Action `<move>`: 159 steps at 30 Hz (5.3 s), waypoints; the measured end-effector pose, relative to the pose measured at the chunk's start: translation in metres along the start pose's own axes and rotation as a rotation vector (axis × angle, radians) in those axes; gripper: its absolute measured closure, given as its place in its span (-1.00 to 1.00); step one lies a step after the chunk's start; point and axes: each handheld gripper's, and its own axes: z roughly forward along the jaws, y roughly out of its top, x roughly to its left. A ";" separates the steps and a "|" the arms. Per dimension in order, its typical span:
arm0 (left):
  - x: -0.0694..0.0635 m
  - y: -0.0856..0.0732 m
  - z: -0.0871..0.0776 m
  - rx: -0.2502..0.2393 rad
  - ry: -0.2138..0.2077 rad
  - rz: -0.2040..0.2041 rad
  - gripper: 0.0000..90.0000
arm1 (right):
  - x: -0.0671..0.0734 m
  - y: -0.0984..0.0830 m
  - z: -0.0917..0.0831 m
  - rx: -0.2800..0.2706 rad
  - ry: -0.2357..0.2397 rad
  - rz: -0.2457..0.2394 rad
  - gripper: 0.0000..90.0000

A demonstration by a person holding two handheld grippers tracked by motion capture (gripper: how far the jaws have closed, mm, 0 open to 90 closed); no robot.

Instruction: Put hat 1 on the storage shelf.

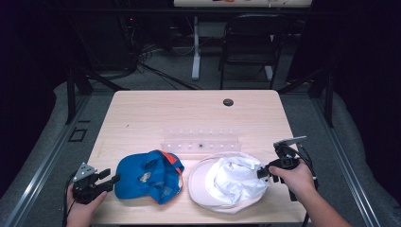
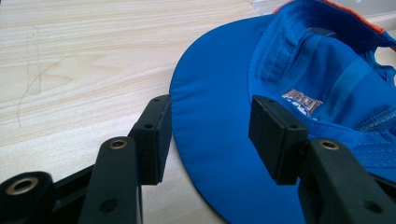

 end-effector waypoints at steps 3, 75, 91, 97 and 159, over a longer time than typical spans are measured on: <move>0.000 0.000 0.000 0.000 0.000 0.000 0.11 | 0.000 0.000 -0.001 0.004 0.009 -0.001 0.74; -0.001 0.000 -0.002 -0.014 0.010 0.000 0.11 | 0.065 0.034 -0.122 -0.172 0.454 0.136 0.81; 0.000 0.000 -0.003 -0.011 0.005 0.001 0.11 | 0.102 0.060 -0.130 -0.224 0.584 0.102 0.81; 0.001 0.001 -0.003 -0.010 0.005 0.001 0.11 | 0.117 0.072 -0.130 -0.225 0.578 0.098 0.81; 0.004 0.004 -0.003 -0.010 -0.010 0.015 0.11 | 0.224 0.148 -0.050 -0.203 0.609 0.098 0.80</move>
